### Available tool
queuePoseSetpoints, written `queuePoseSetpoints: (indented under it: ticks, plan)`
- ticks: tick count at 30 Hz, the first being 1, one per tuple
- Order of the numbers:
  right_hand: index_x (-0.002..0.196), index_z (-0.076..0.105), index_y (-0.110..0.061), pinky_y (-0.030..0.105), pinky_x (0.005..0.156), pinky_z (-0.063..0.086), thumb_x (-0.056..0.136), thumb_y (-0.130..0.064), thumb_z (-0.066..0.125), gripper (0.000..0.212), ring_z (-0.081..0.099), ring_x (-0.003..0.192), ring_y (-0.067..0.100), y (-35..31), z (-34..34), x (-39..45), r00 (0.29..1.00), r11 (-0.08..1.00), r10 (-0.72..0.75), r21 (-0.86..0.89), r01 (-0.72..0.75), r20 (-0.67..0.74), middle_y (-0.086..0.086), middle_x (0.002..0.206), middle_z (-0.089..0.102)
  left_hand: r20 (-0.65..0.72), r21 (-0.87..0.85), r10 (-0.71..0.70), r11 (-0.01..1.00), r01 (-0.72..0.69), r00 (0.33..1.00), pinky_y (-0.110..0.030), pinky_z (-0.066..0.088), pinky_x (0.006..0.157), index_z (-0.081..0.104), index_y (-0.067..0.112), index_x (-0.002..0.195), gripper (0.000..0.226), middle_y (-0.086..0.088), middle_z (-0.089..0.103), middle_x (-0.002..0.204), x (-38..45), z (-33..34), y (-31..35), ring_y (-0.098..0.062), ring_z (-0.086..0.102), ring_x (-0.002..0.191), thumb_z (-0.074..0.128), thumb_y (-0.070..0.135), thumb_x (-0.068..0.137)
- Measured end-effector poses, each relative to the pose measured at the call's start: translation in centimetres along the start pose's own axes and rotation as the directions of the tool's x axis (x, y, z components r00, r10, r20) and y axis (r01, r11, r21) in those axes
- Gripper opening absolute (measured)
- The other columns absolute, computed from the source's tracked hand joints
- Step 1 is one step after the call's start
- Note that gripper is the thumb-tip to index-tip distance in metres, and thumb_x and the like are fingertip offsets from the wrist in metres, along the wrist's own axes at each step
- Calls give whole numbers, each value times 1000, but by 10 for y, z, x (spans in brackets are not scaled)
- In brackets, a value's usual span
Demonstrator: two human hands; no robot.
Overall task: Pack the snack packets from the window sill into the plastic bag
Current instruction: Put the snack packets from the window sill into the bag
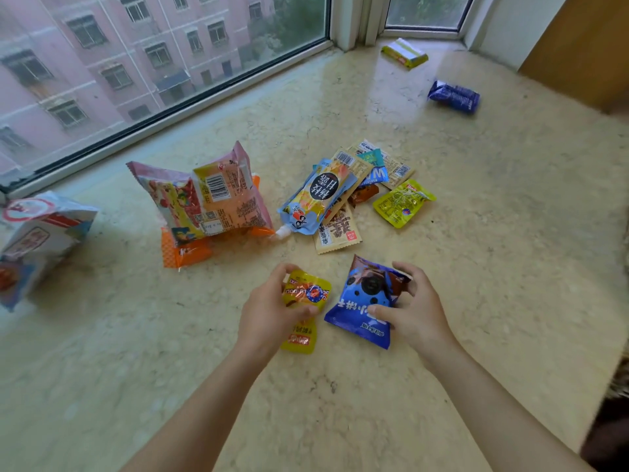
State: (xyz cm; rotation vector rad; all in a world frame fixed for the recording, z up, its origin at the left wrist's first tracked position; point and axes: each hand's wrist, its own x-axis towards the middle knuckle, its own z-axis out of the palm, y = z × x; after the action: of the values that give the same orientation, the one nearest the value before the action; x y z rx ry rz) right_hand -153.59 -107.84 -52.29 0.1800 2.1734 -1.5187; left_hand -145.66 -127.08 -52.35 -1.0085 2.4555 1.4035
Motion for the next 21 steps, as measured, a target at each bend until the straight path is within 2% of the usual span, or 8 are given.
queuePoseSetpoints:
  ticks: [2,5,7,12,17,21]
  plan:
    - [121,50,-28,46,74,59,66,11,78,73,68,90,15,1,-1,-12,999,999,-4,48,2,32,0,108,62,40,-39,-10,999,12,999,-33,57,60,47,47,107,56,6,62,101,-8,-7,-11,-12,64,85,84,25,71]
    - [120,53,-26,32,57,57,68,14,75,69,70,85,18,0,1,-34,996,995,-2,101,-7,88,4,105,66,40,-111,-38,993,42,998,-35,59,62,48,40,110,54,4,63,102,-26,-22,-21,-14,66,84,82,18,75]
    - [120,54,-25,25,51,52,70,15,73,67,71,76,17,-5,4,-50,992,994,-12,111,-3,129,4,102,67,-4,-184,-52,982,50,999,-39,60,64,50,35,109,50,3,65,100,-41,-36,-27,-13,68,80,81,14,76]
    - [121,54,-26,29,53,54,72,14,73,66,72,78,22,-26,16,-103,972,994,-50,109,26,230,2,102,67,-78,-313,-73,949,45,994,-45,60,67,55,33,106,45,0,69,102,-90,-79,-38,-17,71,82,80,11,75]
    - [119,55,-26,31,53,55,72,12,73,63,72,77,22,-54,21,-179,938,992,-116,93,91,326,2,100,68,-168,-404,-87,915,12,982,-38,60,68,55,27,114,48,1,69,103,-177,-126,-35,-17,69,87,80,11,76]
    - [118,55,-27,30,53,54,72,11,74,62,72,74,20,-83,15,-254,901,985,-168,100,139,401,3,99,68,-240,-497,-121,868,-15,963,-33,58,65,57,32,101,43,0,70,101,-269,-160,-24,-16,70,85,81,10,74]
